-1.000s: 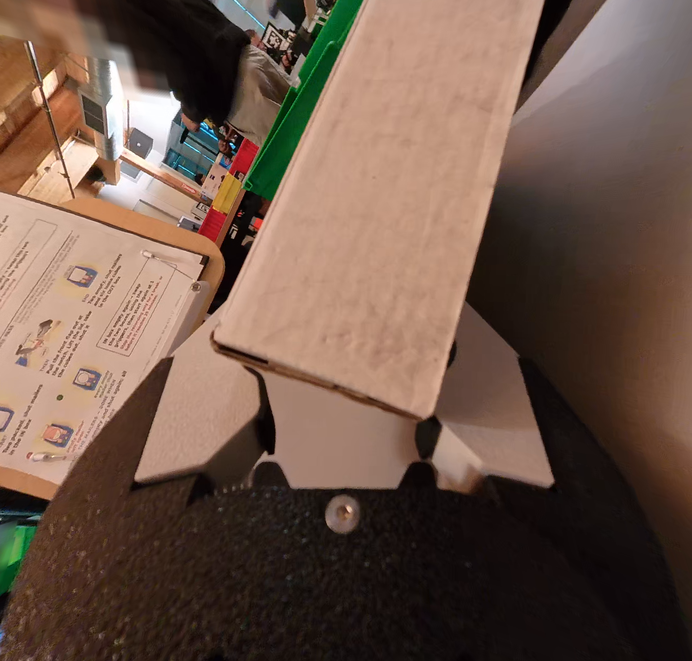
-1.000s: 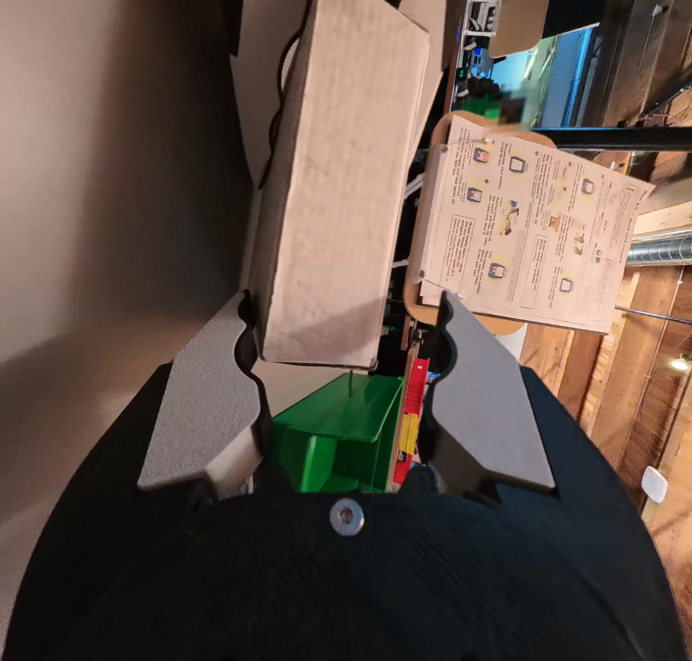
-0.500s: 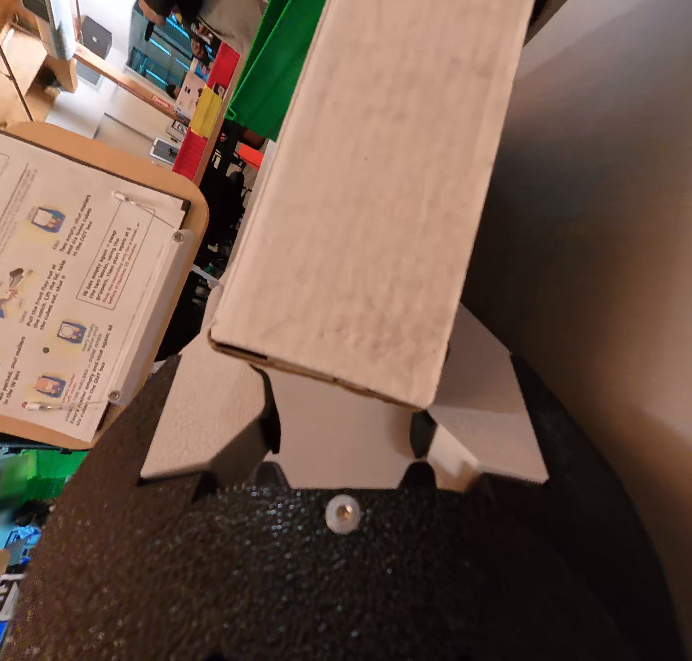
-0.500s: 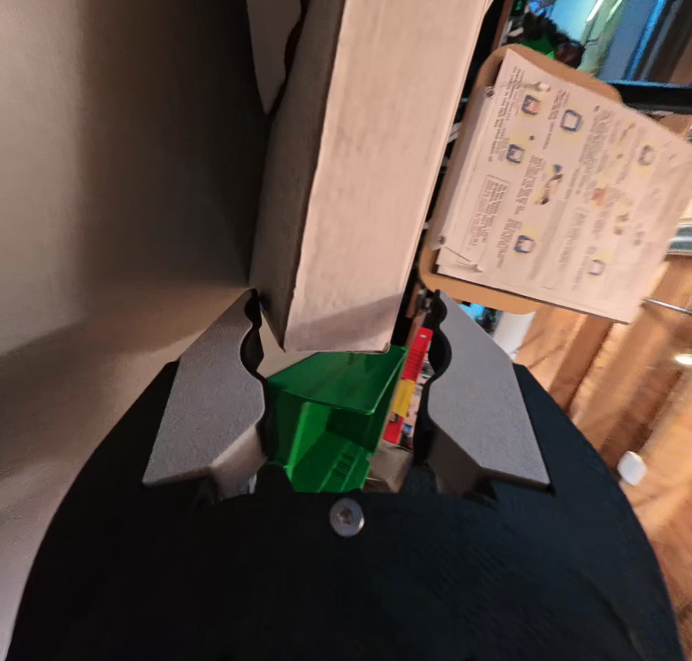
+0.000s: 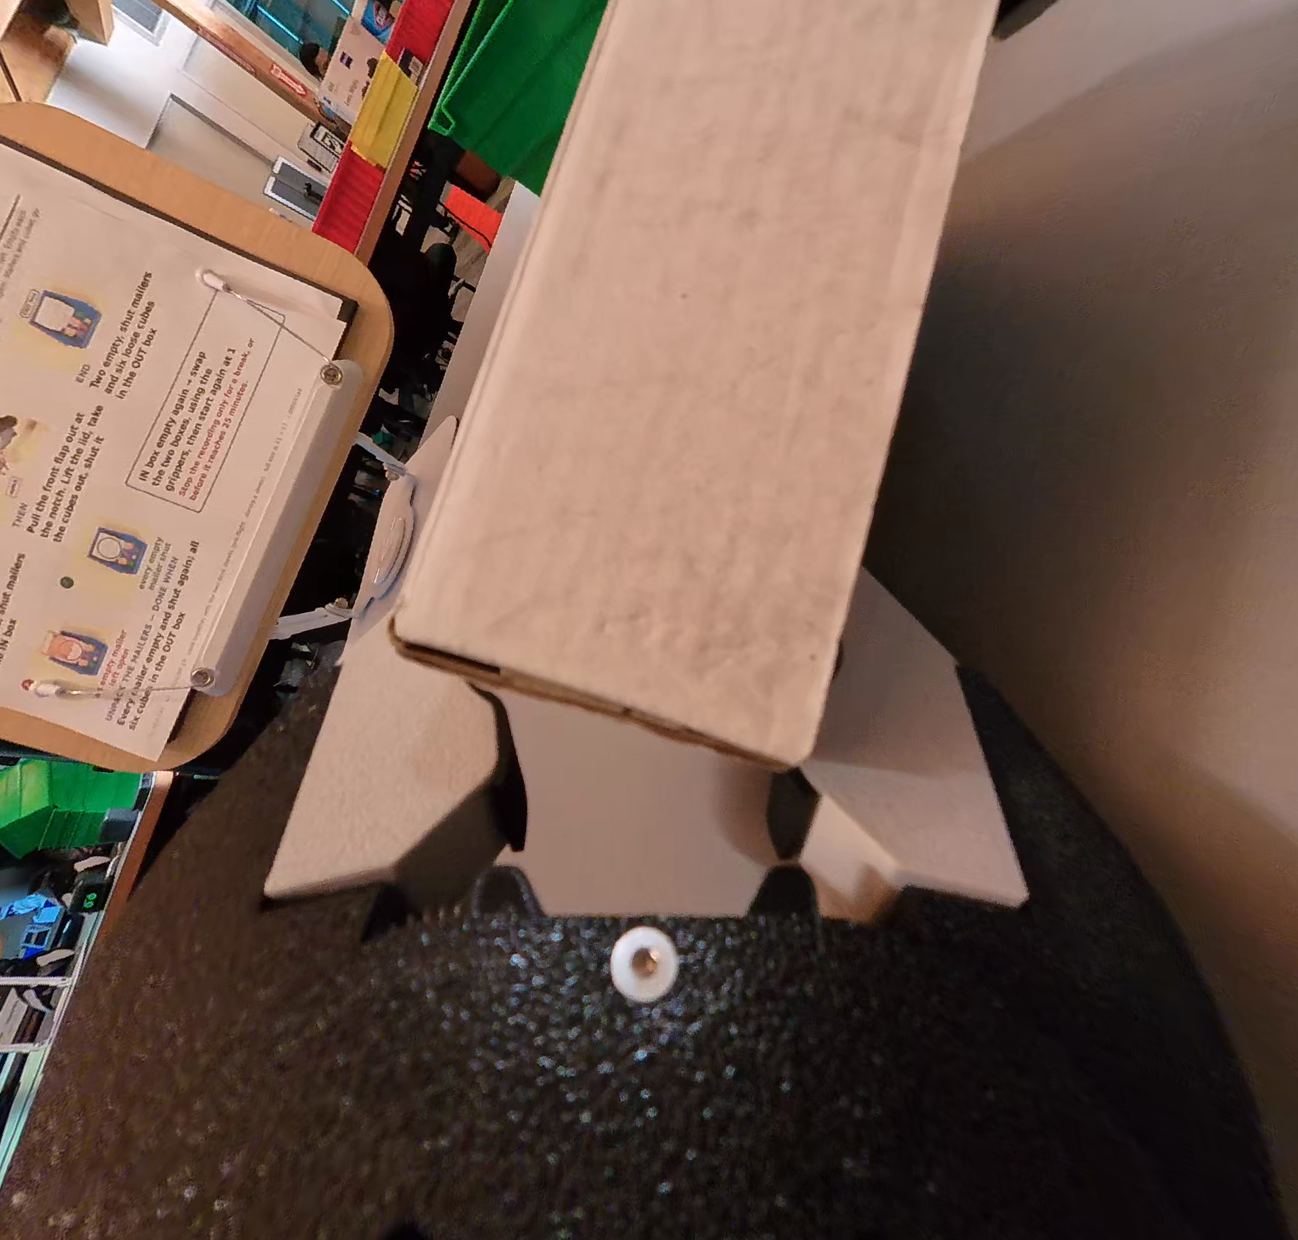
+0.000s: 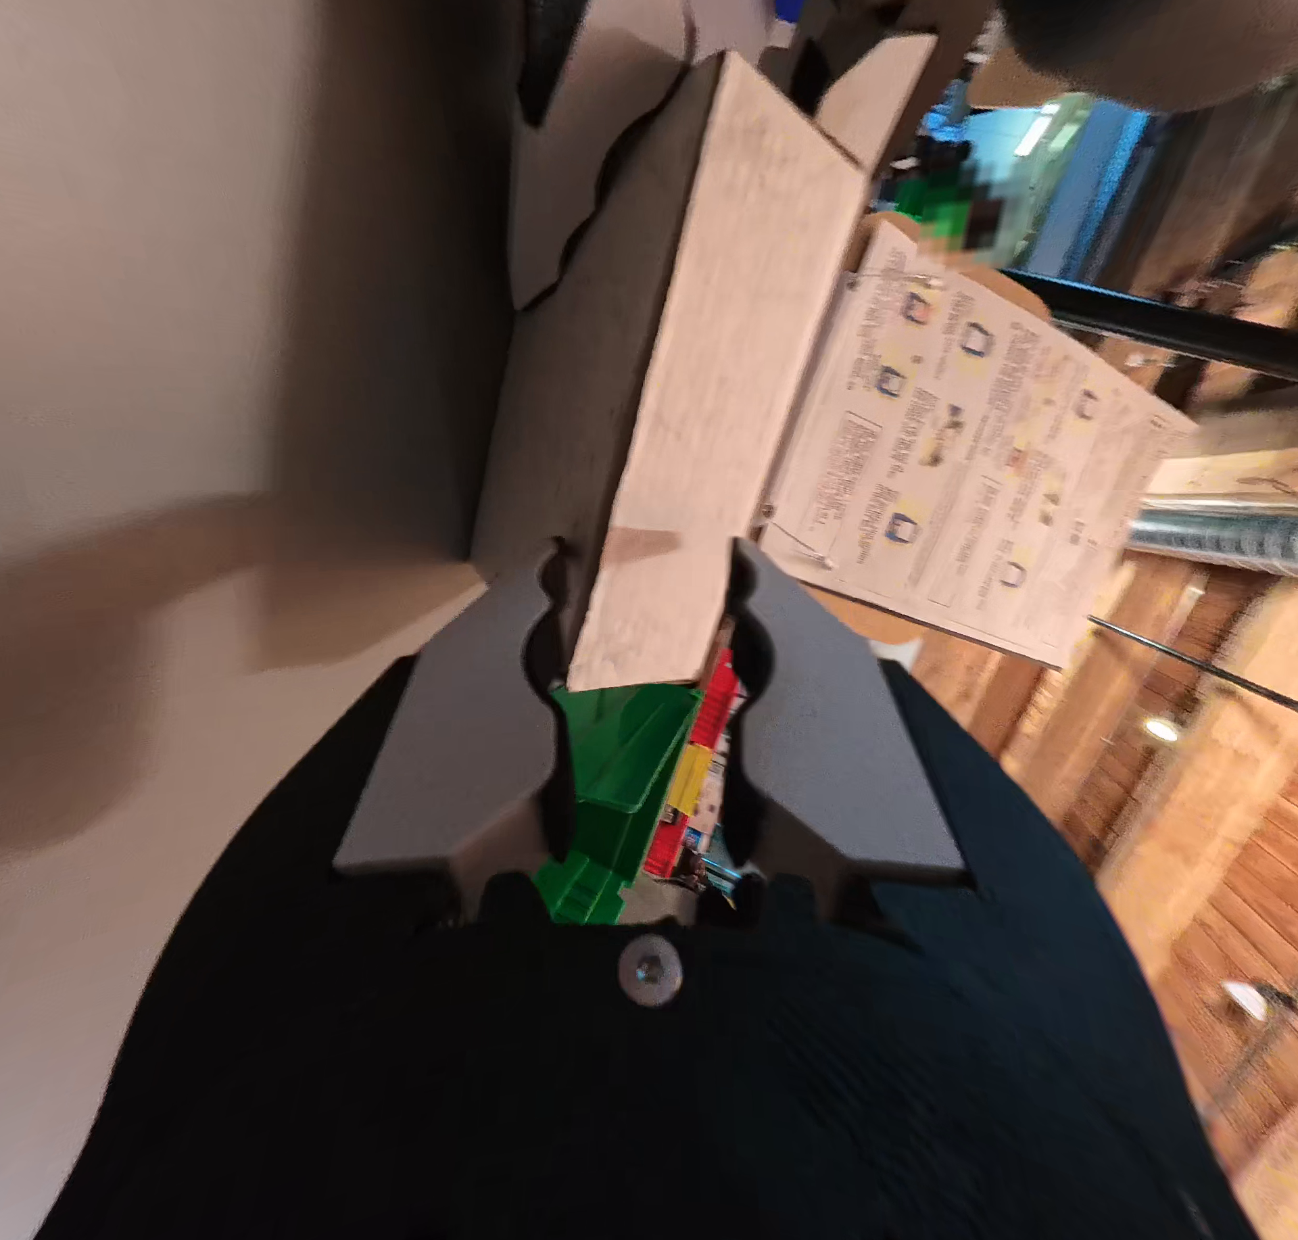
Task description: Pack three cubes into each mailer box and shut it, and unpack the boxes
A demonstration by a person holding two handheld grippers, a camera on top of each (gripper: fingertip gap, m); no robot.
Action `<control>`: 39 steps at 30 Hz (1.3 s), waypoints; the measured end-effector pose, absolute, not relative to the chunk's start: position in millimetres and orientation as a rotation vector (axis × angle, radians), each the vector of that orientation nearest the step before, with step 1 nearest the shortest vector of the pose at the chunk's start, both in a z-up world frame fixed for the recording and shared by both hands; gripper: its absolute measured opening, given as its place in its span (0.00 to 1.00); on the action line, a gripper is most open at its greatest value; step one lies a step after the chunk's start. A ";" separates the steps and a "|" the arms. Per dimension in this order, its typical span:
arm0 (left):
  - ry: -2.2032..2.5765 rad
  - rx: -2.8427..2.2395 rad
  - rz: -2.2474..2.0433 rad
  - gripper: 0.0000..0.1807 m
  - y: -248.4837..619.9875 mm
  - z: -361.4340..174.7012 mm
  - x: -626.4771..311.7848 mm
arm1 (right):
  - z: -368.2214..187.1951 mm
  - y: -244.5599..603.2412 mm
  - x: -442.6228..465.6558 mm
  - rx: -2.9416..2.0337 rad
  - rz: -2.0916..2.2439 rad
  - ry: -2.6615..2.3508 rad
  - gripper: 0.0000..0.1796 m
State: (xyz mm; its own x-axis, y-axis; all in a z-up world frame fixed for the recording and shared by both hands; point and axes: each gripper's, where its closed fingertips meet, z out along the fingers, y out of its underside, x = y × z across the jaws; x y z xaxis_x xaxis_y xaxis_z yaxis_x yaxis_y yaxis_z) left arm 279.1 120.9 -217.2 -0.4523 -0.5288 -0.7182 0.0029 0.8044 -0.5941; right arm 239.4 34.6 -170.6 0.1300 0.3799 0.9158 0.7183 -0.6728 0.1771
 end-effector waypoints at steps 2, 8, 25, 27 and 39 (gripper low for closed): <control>1.957 -0.398 -0.634 0.47 123.3 -217.3 279.7 | -176.2 31.5 236.4 -2.160 -1.477 -1.061 0.12; 1.955 -0.394 -0.625 0.47 123.1 -217.2 280.8 | -166.6 32.1 235.9 -2.105 -1.477 -1.005 0.15; 2.009 -0.505 -0.601 0.46 126.6 -221.3 287.4 | -154.1 41.6 246.1 -1.868 -1.792 -0.962 0.04; 2.009 -0.504 -0.555 0.67 128.3 -221.7 287.8 | -160.6 41.1 249.1 -1.905 -1.813 -1.031 0.02; 2.040 -0.541 -0.472 0.98 130.2 -223.9 290.9 | -158.4 40.8 260.7 -1.968 -1.690 -0.727 0.03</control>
State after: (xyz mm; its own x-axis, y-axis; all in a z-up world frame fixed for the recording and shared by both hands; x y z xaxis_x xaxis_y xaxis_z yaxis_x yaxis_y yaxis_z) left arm 290.9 130.2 -223.9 -0.4606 -0.5488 -0.6976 -0.1865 0.8282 -0.5285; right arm 260.7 40.8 -158.4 0.1135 0.1030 0.9882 0.6465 -0.7629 0.0053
